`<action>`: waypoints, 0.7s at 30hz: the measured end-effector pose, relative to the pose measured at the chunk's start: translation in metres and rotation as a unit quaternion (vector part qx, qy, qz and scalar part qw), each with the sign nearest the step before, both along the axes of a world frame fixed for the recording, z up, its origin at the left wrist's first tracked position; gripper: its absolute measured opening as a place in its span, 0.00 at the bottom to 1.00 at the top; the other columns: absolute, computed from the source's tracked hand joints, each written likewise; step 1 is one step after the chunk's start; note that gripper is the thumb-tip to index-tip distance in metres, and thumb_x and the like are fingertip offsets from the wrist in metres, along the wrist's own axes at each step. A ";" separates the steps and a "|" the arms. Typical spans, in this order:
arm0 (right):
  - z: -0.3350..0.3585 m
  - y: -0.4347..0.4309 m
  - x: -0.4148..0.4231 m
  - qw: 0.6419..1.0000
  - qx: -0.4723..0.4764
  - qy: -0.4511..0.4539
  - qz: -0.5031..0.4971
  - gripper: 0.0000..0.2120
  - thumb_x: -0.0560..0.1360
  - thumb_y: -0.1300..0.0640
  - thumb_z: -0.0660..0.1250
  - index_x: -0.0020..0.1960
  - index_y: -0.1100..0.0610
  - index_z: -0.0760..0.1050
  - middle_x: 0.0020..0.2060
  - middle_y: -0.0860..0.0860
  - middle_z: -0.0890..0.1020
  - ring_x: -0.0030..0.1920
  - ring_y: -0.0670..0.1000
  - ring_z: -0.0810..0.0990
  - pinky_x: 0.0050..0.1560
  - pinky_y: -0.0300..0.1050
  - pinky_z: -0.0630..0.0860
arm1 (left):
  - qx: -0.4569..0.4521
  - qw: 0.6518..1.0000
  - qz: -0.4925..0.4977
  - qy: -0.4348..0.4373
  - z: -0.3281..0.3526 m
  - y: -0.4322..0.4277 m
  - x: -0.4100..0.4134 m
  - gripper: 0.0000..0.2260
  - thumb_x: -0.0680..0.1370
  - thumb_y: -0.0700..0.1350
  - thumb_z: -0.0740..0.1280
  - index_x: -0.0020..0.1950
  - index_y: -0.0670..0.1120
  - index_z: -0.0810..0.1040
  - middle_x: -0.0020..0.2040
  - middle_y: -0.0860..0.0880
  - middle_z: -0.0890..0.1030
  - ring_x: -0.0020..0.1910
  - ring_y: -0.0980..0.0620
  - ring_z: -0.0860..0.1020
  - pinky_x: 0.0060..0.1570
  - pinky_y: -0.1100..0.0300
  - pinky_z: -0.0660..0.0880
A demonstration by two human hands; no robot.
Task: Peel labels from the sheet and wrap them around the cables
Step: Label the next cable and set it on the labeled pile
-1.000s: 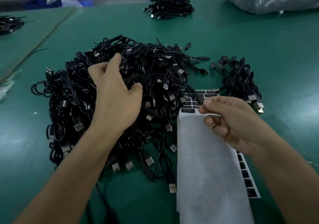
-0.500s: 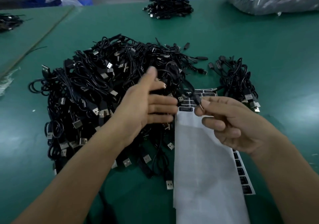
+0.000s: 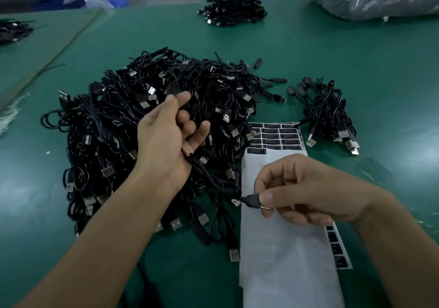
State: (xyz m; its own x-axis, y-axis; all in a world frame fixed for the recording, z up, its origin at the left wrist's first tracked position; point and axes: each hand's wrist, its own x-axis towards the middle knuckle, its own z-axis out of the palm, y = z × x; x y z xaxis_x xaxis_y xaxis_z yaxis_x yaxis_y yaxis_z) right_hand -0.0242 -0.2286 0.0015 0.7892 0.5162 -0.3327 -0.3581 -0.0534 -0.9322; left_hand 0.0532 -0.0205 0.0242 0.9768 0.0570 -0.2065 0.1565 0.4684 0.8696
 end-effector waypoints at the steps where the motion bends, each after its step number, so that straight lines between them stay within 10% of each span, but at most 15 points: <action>1: 0.000 -0.001 0.000 1.000 -0.010 -0.010 -0.009 0.02 0.73 0.61 0.74 0.42 0.56 0.83 0.37 0.57 0.83 0.21 0.45 0.74 0.16 0.31 0.64 | 0.013 1.000 -0.012 -0.017 0.001 0.000 -0.001 0.13 0.85 0.47 0.61 0.51 0.44 0.82 0.27 0.53 0.69 0.23 0.59 0.67 0.32 0.63 0.77; 4: 0.000 -0.001 0.004 0.985 -0.043 -0.079 -0.144 0.05 0.73 0.55 0.74 0.42 0.56 0.84 0.35 0.54 0.84 0.21 0.43 0.74 0.16 0.31 0.63 | 0.044 0.994 -0.092 -0.047 0.004 0.002 -0.003 0.16 0.85 0.48 0.58 0.44 0.46 0.79 0.25 0.54 0.62 0.22 0.58 0.60 0.20 0.66 0.64; 7: -0.013 -0.001 0.011 0.895 -0.189 -0.246 -0.321 0.05 0.77 0.56 0.71 0.43 0.50 0.83 0.36 0.46 0.84 0.30 0.41 0.78 0.28 0.32 0.72 | 0.075 0.974 -0.214 -0.024 0.007 0.000 -0.005 0.20 0.86 0.53 0.55 0.38 0.47 0.74 0.25 0.55 0.60 0.21 0.58 0.56 0.17 0.67 0.57; 12: -0.036 0.000 0.017 0.745 -0.541 -0.330 -0.207 0.24 0.77 0.41 0.65 0.70 0.48 0.74 0.62 0.45 0.72 0.62 0.47 0.63 0.61 0.42 0.57 | 0.276 0.926 -0.240 -0.093 0.002 -0.009 -0.011 0.20 0.86 0.52 0.55 0.42 0.48 0.80 0.25 0.57 0.63 0.23 0.59 0.59 0.23 0.69 0.58; 16: -0.039 0.005 0.015 0.747 -0.539 -0.331 -0.203 0.25 0.74 0.35 0.63 0.67 0.44 0.76 0.63 0.45 0.71 0.64 0.47 0.59 0.60 0.46 0.54 | 0.351 0.897 -0.237 -0.125 -0.004 -0.013 -0.012 0.20 0.86 0.54 0.54 0.47 0.51 0.85 0.28 0.53 0.73 0.26 0.66 0.71 0.49 0.59 0.74; 21: -0.036 0.006 0.016 0.774 -0.504 -0.317 -0.215 0.13 0.74 0.38 0.69 0.55 0.42 0.77 0.57 0.39 0.69 0.63 0.45 0.61 0.54 0.41 0.50 | 0.383 0.876 -0.225 -0.189 -0.010 -0.012 -0.010 0.20 0.84 0.52 0.60 0.37 0.54 0.85 0.26 0.56 0.65 0.23 0.60 0.63 0.28 0.69 0.64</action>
State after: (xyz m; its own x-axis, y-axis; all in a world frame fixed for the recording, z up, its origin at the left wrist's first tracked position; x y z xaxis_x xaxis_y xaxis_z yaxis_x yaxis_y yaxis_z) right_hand -0.0086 -0.2225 -0.0341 0.9858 -0.1089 0.1280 -0.0326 -0.8710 -0.4903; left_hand 0.0435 -0.0330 0.0137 0.9263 -0.3708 0.0670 -0.1913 -0.3095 0.9315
